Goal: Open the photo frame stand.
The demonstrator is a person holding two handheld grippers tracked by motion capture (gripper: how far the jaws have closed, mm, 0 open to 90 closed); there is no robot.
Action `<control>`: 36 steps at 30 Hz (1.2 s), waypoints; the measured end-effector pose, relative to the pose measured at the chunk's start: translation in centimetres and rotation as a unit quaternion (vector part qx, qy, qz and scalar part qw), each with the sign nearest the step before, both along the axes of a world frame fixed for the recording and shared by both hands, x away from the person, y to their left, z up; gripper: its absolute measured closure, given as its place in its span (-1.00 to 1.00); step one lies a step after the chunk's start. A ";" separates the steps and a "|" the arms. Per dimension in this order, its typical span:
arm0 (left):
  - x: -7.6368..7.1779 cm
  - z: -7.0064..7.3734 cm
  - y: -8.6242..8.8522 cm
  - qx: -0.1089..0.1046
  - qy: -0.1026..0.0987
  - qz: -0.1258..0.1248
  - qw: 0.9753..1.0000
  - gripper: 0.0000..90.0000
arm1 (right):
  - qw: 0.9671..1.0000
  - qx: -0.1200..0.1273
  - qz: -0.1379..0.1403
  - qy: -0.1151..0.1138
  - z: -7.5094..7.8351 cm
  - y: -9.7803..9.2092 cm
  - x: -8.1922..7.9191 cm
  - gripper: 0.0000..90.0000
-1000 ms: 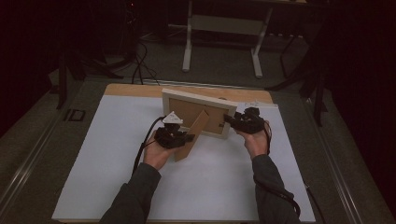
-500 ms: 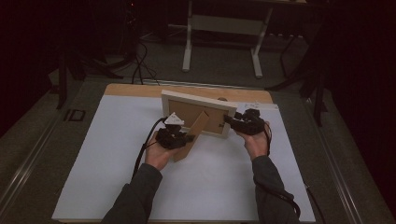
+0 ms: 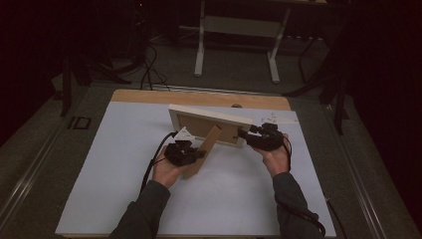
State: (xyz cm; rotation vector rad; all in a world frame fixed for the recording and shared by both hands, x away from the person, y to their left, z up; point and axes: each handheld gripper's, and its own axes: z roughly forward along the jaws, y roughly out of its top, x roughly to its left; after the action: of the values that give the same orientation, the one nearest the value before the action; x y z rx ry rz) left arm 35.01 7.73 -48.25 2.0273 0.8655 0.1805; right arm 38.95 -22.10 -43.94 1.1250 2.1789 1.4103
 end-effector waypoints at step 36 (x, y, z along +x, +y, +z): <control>-0.6 -1.2 0.4 -0.009 0.011 0.001 1.000 0.57 | 0.999 -0.025 0.022 -0.004 -1.6 -0.8 -1.8 0.12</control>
State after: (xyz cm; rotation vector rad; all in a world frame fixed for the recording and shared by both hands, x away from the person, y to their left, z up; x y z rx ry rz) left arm 34.37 8.17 -49.48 2.0141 0.8805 0.1520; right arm 37.13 -22.88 -45.52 1.0581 2.2325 1.3680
